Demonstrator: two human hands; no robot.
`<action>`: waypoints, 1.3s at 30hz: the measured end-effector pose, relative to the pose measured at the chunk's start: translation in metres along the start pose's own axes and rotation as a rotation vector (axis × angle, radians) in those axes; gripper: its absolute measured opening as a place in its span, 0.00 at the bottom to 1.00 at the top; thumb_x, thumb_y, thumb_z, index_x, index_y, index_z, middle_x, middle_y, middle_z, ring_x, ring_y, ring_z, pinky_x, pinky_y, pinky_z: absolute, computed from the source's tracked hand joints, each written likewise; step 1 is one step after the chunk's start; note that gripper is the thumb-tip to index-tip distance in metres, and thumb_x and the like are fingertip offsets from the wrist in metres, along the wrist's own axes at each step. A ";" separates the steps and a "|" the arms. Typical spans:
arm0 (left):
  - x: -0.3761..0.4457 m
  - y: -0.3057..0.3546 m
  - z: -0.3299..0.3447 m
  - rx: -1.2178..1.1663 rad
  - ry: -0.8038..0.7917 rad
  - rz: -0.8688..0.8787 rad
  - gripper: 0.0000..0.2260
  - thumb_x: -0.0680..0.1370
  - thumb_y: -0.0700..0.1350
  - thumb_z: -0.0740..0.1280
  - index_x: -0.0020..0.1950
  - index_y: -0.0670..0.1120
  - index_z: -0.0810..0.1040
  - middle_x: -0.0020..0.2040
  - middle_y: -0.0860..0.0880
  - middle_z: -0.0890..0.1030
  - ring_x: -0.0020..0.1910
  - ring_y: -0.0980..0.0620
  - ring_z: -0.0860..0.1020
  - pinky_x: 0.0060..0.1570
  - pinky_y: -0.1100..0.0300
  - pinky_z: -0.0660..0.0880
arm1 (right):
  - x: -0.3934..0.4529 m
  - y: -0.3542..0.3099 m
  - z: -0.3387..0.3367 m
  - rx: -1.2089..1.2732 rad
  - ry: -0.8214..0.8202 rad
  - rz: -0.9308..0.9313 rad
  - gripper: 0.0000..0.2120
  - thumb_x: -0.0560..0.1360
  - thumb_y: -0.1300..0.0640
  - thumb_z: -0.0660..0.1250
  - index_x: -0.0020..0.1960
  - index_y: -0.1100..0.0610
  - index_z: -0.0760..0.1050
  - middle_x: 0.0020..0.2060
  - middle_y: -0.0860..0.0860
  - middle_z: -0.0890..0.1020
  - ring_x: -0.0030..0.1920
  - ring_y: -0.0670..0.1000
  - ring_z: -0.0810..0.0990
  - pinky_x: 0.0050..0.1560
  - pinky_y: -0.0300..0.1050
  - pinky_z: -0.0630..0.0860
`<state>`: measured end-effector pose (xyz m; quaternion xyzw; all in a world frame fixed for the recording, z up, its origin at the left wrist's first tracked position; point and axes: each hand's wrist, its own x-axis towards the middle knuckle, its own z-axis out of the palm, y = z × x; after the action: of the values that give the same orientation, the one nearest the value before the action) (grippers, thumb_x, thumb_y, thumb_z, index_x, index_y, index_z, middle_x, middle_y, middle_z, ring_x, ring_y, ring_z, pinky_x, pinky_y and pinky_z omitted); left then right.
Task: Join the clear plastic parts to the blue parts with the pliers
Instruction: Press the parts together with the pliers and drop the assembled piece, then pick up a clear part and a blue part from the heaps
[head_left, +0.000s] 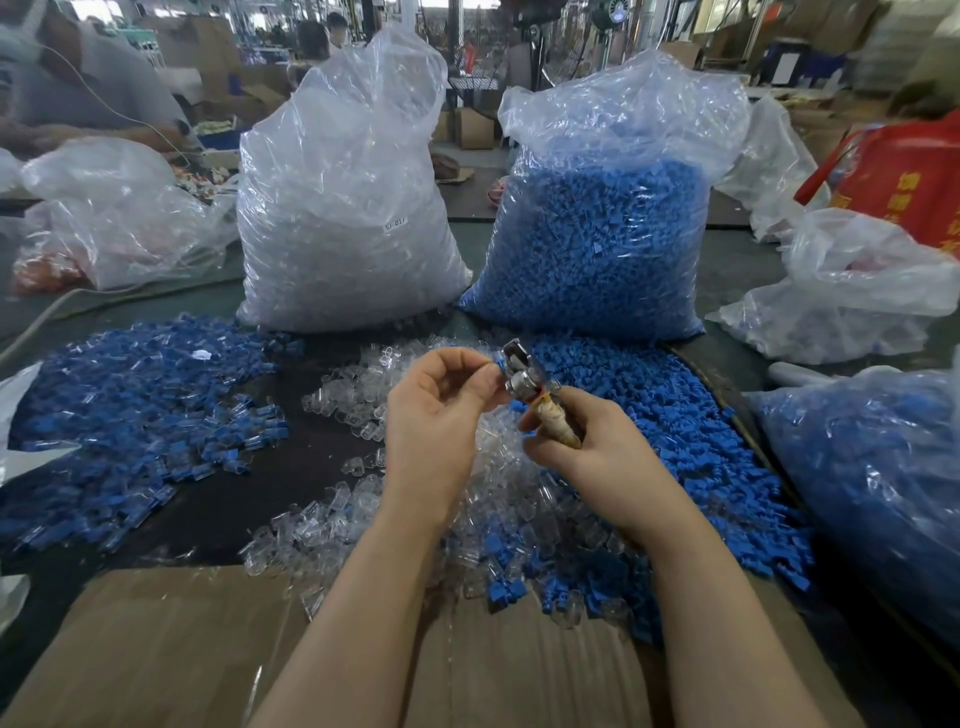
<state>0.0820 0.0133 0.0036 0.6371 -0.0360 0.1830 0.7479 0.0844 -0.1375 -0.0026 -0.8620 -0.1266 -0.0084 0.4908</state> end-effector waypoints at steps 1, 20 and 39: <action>0.000 0.000 -0.001 -0.002 -0.004 -0.001 0.05 0.77 0.33 0.68 0.45 0.42 0.79 0.37 0.51 0.83 0.38 0.56 0.82 0.42 0.66 0.78 | 0.000 0.002 0.000 0.001 -0.008 0.000 0.04 0.70 0.55 0.68 0.45 0.51 0.77 0.35 0.46 0.79 0.36 0.50 0.76 0.40 0.54 0.74; 0.013 0.008 -0.030 -0.199 0.234 -0.350 0.04 0.75 0.36 0.70 0.49 0.41 0.81 0.39 0.47 0.86 0.38 0.53 0.84 0.38 0.65 0.80 | 0.005 0.014 0.002 -0.293 0.089 0.042 0.02 0.75 0.54 0.62 0.44 0.48 0.70 0.35 0.47 0.78 0.37 0.51 0.75 0.35 0.49 0.70; 0.029 0.008 -0.133 -0.327 0.810 -0.532 0.07 0.80 0.35 0.65 0.57 0.41 0.76 0.53 0.44 0.82 0.48 0.53 0.82 0.48 0.60 0.81 | 0.004 0.027 0.003 -0.802 0.160 0.388 0.06 0.76 0.53 0.64 0.45 0.53 0.67 0.34 0.48 0.71 0.31 0.48 0.68 0.28 0.44 0.60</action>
<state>0.0828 0.1494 -0.0052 0.3766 0.3922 0.2105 0.8125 0.0936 -0.1470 -0.0263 -0.9885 0.0887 -0.0314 0.1187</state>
